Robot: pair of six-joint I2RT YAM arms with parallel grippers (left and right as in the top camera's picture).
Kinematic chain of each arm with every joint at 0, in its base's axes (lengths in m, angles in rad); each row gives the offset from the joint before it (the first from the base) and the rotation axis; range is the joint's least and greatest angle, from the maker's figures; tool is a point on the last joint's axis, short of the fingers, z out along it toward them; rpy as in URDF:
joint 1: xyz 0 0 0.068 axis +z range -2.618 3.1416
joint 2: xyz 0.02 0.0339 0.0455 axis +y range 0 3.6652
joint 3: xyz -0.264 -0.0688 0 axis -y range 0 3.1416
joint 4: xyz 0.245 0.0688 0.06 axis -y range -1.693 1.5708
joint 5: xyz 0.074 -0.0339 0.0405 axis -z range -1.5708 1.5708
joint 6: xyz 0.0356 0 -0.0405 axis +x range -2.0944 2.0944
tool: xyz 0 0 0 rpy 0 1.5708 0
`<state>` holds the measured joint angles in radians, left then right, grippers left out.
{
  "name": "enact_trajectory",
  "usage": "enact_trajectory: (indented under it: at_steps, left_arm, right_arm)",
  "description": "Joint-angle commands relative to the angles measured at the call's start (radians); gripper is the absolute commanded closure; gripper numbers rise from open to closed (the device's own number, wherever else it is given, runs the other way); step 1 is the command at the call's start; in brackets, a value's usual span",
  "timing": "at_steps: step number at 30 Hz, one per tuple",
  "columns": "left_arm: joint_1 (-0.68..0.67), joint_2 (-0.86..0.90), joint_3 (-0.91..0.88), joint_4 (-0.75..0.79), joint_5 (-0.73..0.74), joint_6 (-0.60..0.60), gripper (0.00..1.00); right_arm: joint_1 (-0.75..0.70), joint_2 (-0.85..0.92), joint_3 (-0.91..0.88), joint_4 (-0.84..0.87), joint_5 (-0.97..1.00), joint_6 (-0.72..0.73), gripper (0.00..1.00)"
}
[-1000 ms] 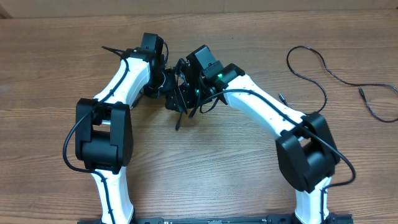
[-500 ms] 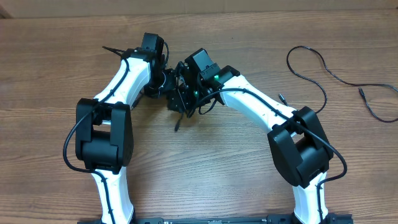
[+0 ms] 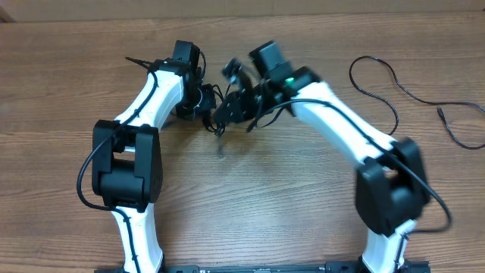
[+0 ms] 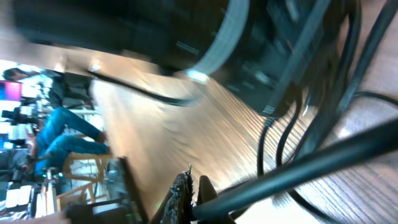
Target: Untangle cables
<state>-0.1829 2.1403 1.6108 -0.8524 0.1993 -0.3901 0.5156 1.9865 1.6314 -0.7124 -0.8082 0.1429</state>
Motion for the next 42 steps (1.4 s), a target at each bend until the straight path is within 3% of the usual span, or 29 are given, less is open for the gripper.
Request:
enact_trajectory:
  at_steps: [1,18,29,37,42]
  left_arm:
    - [-0.003,-0.019,-0.006,0.004,0.003,-0.006,0.96]
    - [-0.003,-0.019,-0.006,0.004,0.000,0.002,0.95]
    - [-0.003,-0.019,-0.006,0.001,-0.049,0.001,0.96]
    - [0.001,-0.019,-0.006,-0.026,-0.251,-0.046,0.95]
    - [0.001,-0.019,-0.006,-0.017,-0.224,-0.060,0.94]
  right_arm:
    - [-0.029,-0.145,0.047,-0.003,-0.114,-0.025,0.96]
    - [-0.230,-0.371,0.047,-0.006,-0.341,-0.026,0.96]
    - [-0.461,-0.412,0.047,-0.008,-0.706,-0.025,0.96]
    - [-0.560,-0.412,0.045,-0.097,-0.665,-0.025,0.96]
    - [-0.548,-0.412,0.043,-0.228,-0.458,-0.070,0.96]
